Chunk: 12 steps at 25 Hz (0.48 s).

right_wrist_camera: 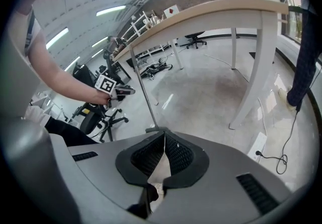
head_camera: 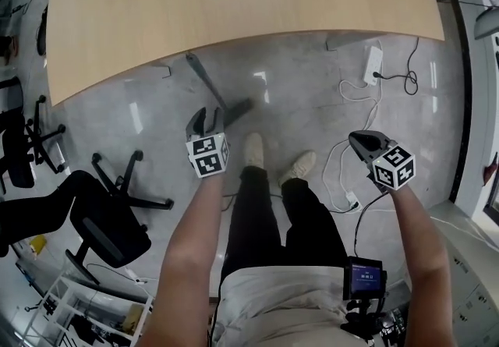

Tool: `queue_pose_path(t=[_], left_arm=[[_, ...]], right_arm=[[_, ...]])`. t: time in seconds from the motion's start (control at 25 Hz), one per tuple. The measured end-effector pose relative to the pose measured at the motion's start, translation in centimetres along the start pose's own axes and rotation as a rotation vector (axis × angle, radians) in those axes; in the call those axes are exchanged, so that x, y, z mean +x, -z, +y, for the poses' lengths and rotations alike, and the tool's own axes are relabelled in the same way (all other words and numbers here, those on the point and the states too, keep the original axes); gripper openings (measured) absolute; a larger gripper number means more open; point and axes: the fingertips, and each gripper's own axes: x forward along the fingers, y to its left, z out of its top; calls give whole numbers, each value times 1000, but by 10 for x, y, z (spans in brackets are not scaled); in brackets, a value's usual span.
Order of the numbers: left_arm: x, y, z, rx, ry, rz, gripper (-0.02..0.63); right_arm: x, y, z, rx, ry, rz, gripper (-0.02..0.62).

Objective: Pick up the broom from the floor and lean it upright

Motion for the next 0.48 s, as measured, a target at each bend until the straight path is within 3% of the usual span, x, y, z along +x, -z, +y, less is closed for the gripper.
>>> queue_pose_path(t=[0.24,0.48], left_arm=[[-69,7,-52,54,122,15,112],[-138,-17,-93,6,158,-57,37]], right_arm=[[-47,-22,1,51,44,-87,18],[-87,-54,30,23,-38,-201,18]])
